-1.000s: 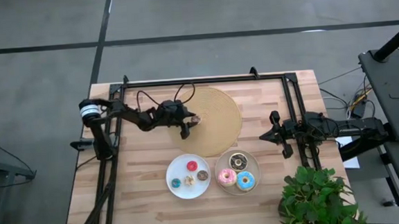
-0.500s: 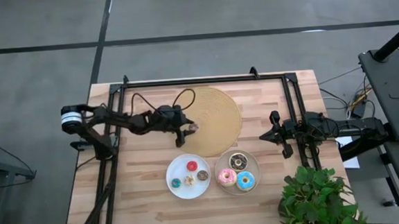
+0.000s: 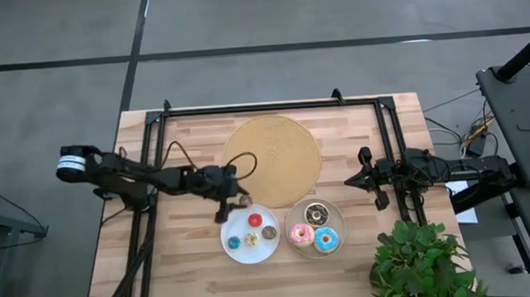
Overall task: Pick & Place donuts
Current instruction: Put the small brown donut on the white plate
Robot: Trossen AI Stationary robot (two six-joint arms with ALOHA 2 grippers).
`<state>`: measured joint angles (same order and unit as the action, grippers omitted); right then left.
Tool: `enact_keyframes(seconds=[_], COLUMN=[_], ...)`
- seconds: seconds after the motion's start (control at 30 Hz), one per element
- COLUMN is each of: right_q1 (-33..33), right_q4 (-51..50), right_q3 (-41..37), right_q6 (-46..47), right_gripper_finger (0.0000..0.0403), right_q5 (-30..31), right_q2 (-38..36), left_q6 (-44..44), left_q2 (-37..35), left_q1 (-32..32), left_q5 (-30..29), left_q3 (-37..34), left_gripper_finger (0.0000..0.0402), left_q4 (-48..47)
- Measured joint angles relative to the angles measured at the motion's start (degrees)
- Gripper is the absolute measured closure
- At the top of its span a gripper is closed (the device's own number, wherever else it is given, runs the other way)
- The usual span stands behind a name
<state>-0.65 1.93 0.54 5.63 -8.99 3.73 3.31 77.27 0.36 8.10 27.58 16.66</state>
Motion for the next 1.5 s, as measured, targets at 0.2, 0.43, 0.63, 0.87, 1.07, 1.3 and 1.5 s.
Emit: enact_keyframes(seconds=[0.2, 0.43, 0.63, 0.87, 1.07, 1.3, 1.5], right_q1=[0.0, 0.0, 0.0, 0.0, 0.0, 0.0, 0.0], right_q4=[0.0, 0.0, 0.0, 0.0, 0.0, 0.0, 0.0], right_q3=[0.0, 0.0, 0.0, 0.0, 0.0, 0.0, 0.0], right_q6=[0.0, 0.0, 0.0, 0.0, 0.0, 0.0, -0.1], right_gripper_finger=[0.0394, 0.0394, 0.0394, 0.0394, 0.0394, 0.0394, 0.0394], right_q5=[0.0, 0.0, 0.0, 0.0, 0.0, 0.0, 0.0], right_q2=[0.1, 0.1, 0.1, 0.1, 0.1, 0.1, 0.1], left_q6=[-0.3, -0.8, -2.8, -3.0, -3.3, -3.5, -3.8], left_q2=[-4.2, -5.2, -5.2, -5.1, -4.1, -0.7, 2.1], left_q1=[-6.3, -11.1, -13.0, -13.1, -13.1, -13.0, -13.0], left_q5=[0.0, 0.0, 0.0, -0.8, -1.4, -1.5, -1.5], left_q3=[-0.8, -0.8, -0.8, -1.9, -4.2, -4.4, -4.4], left_gripper_finger=[0.0211, 0.0211, 0.0211, 0.0211, 0.0211, 0.0211, 0.0211], left_q4=[-5.5, -6.2, -6.3, -6.0, -2.4, 3.2, 3.9])
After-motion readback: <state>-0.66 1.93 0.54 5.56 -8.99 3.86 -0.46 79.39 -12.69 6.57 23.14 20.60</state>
